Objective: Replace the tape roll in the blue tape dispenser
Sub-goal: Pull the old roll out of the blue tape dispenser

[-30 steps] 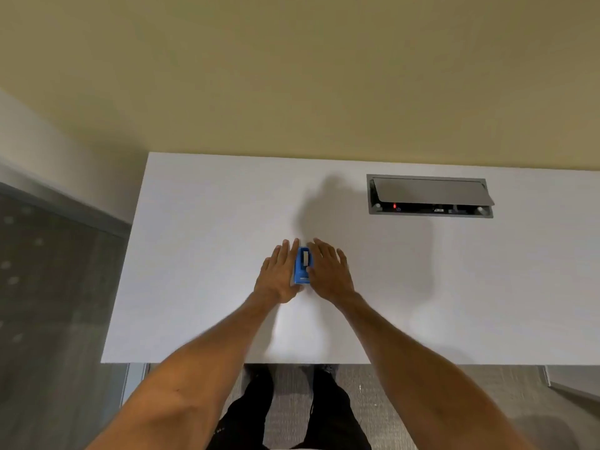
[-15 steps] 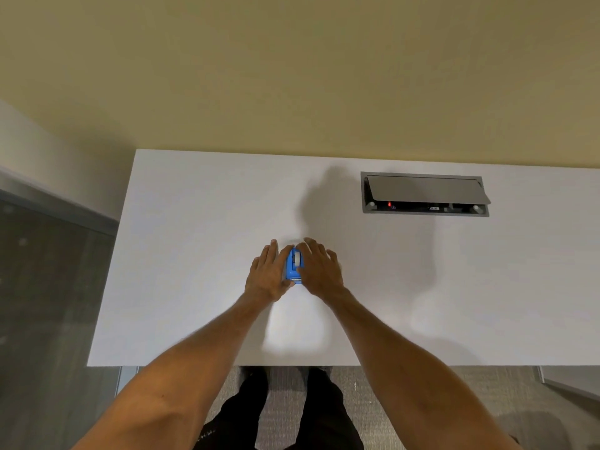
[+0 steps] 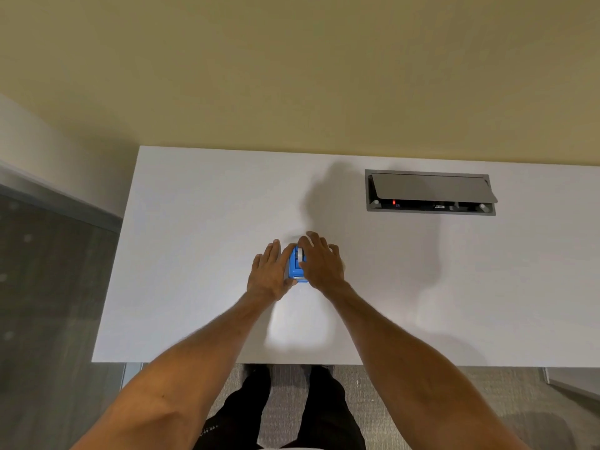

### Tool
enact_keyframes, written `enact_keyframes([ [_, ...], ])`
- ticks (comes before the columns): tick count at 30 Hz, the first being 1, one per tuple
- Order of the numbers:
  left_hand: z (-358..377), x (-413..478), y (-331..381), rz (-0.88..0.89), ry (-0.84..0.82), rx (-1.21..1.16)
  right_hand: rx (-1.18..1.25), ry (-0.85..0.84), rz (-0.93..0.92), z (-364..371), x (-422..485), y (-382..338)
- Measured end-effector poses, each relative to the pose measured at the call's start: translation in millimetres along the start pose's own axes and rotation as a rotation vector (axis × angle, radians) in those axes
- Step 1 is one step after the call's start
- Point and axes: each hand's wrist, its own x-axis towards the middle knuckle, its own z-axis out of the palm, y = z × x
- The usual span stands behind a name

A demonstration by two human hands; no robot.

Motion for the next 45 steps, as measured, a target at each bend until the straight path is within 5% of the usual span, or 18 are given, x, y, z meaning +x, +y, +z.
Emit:
enact_keyframes([
  [18,0,0,1,-0.007,-0.036,0.038,0.089,0.038,0.030,-2,-8,1],
  [24,-9,-6,3,0.016,-0.147,-0.149,0.200,0.124,0.034,-4,-21,-4],
  [35,-23,-40,9,-0.070,0.228,-0.730,0.448,0.183,0.038,-11,-48,-16],
  [45,-15,-55,15,-0.139,0.167,-0.954,0.546,0.171,-0.029,-6,-71,-22],
])
